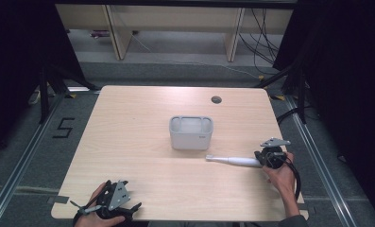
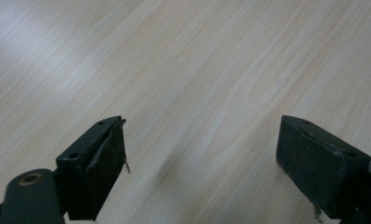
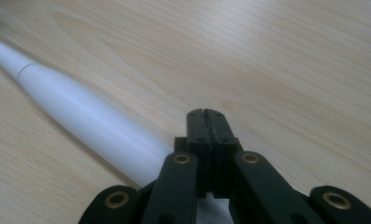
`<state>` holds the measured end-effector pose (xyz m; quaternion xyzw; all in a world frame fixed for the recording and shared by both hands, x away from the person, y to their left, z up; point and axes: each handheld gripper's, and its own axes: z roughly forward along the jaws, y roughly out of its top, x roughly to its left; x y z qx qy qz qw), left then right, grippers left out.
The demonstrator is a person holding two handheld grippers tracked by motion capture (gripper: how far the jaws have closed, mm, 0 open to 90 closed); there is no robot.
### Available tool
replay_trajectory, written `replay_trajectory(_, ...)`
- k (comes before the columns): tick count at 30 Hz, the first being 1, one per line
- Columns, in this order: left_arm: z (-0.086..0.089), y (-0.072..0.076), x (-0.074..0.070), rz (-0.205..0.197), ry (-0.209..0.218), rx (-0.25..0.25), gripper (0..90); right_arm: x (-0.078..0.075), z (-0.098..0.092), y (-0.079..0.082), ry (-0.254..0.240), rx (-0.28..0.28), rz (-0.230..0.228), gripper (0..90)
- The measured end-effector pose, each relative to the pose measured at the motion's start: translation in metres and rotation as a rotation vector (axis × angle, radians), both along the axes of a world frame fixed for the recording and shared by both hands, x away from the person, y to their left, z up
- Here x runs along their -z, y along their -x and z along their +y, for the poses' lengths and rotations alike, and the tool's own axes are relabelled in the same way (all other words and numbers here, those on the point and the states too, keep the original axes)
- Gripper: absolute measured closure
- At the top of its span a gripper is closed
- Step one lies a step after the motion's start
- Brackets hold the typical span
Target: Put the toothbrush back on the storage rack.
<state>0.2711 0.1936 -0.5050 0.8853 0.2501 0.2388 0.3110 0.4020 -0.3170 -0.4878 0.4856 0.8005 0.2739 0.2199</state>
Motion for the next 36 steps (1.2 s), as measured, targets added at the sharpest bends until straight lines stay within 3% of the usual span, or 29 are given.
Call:
replay_trajectory(1,0.000,0.000,0.000,-0.001,0.000,0.000,15.4,0.000,-0.002,0.000,0.021,-0.020,-0.001,90.0)
replay_trajectory(9,0.000,0.000,0.000,-0.001,0.000,0.000,15.4,-0.001,0.000,0.005,0.017,-0.014,0.002,89.9)
replay_trajectory(13,0.000,0.000,0.000,0.000,0.000,0.003,15.4,0.000,-0.001,0.007,0.060,-0.042,-0.002,89.6)
replay_trajectory(18,0.001,0.000,-0.001,-0.001,0.001,0.002,15.5,-0.001,0.000,0.010,0.073,-0.050,-0.005,89.6)
replay_trajectory(22,0.001,0.000,-0.001,-0.001,0.001,0.003,15.4,-0.003,0.002,0.014,0.051,-0.035,0.010,89.5)
replay_trajectory(26,0.001,0.000,-0.001,-0.001,0.001,0.002,15.4,-0.003,0.001,0.016,0.070,-0.051,0.002,89.4)
replay_trajectory(31,0.001,0.000,-0.001,-0.001,0.000,0.001,15.5,-0.003,0.003,0.021,0.038,-0.024,0.019,89.3)
replay_trajectory(35,0.001,0.000,-0.001,-0.002,0.000,0.002,15.4,-0.003,0.005,0.026,0.037,-0.033,0.028,88.5)
replay_trajectory(36,0.001,0.000,-0.001,-0.001,0.001,0.001,15.4,-0.002,0.004,0.025,0.056,-0.058,0.015,88.4)
